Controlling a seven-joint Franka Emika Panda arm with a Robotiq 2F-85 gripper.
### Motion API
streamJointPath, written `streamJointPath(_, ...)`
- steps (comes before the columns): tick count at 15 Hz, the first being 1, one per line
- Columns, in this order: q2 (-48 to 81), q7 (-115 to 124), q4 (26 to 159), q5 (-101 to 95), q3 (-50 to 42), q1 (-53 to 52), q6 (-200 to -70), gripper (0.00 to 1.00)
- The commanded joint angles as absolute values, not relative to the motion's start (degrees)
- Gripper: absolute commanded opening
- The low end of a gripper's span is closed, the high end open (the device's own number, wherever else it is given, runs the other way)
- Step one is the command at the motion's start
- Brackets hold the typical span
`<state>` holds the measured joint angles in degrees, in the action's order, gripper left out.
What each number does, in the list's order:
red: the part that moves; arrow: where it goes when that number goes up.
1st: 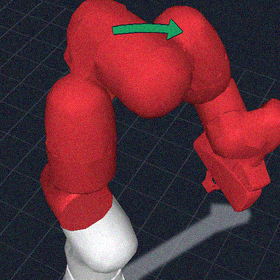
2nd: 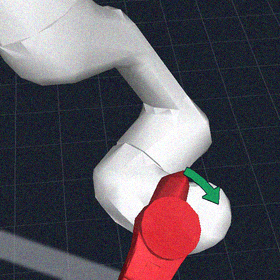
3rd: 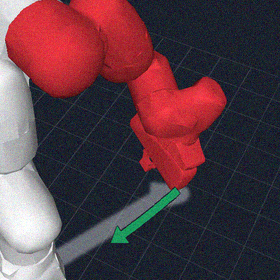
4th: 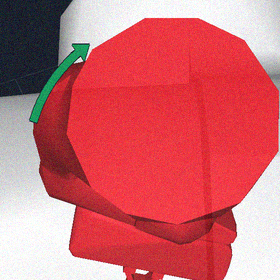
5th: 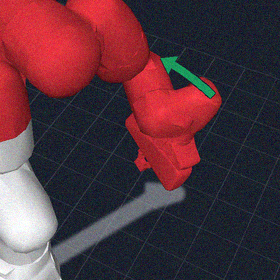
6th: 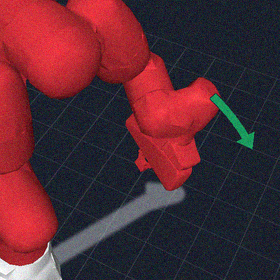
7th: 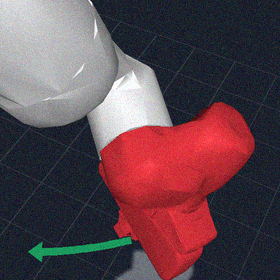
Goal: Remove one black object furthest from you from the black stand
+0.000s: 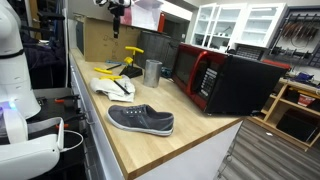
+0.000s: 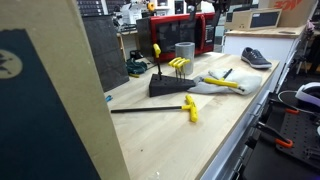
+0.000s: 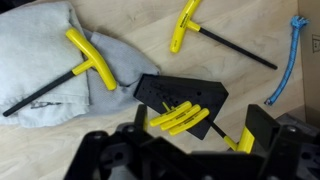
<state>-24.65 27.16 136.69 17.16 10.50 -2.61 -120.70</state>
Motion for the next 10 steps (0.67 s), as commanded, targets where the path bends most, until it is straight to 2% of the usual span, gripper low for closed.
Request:
streamJointPath(1,-16.1,31.0,128.5,16.0,11.6,-2.6,-121.0,1.0)
streamJointPath(10,-2.4,40.6,116.7,7.4,12.2,-4.7,-124.0,1.0)
